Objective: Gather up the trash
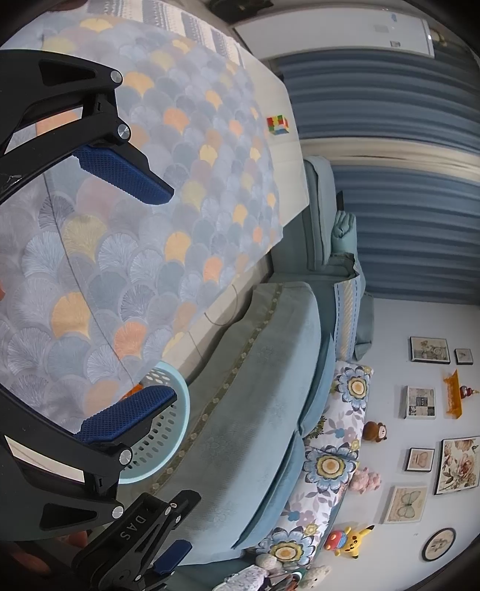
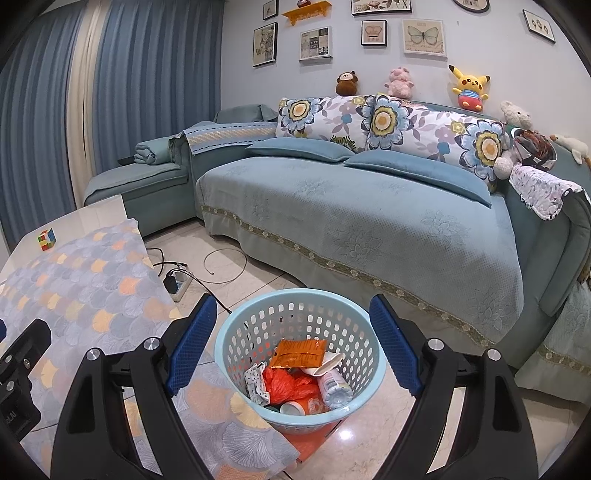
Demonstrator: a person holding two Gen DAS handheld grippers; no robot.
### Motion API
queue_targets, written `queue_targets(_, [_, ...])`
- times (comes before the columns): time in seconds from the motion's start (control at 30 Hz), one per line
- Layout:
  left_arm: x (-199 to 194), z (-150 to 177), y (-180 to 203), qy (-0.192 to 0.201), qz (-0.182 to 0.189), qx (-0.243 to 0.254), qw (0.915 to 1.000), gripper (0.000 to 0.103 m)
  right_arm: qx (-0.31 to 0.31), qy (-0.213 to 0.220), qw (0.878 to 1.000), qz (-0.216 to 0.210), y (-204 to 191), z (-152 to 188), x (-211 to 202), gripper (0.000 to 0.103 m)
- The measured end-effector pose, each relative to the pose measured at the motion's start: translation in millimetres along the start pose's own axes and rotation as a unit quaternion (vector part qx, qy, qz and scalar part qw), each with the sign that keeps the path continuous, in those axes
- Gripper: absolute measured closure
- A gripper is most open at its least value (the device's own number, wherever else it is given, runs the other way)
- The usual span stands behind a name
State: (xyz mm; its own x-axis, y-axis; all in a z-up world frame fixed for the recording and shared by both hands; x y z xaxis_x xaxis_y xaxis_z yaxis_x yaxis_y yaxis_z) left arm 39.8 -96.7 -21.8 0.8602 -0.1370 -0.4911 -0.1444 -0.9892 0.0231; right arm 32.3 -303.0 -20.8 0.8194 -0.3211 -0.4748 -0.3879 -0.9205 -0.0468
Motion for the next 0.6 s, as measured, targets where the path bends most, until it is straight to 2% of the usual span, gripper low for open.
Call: queue_targets(0.6, [0.9, 1.4, 0.3, 0.001, -0.008, 0.005, 1.0000, 0.008, 0.000, -0.001, 1.000, 0.000, 0.2, -0.1, 0.2, 0.023])
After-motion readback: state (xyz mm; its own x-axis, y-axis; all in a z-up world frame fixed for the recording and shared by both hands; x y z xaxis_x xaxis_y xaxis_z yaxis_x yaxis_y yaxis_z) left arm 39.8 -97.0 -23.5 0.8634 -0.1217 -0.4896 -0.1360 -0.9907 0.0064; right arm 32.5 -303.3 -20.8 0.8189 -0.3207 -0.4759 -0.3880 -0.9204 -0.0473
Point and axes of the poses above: each gripper's, at about its wrist camera, not at the fingertips, and x roughly the way its jaws point, y to its right, z to its underside, the point moved 1 cm from there along x, roughly the way its jaws point, and after that the axes turned 3 degrees about x, right-handed, at the moved point
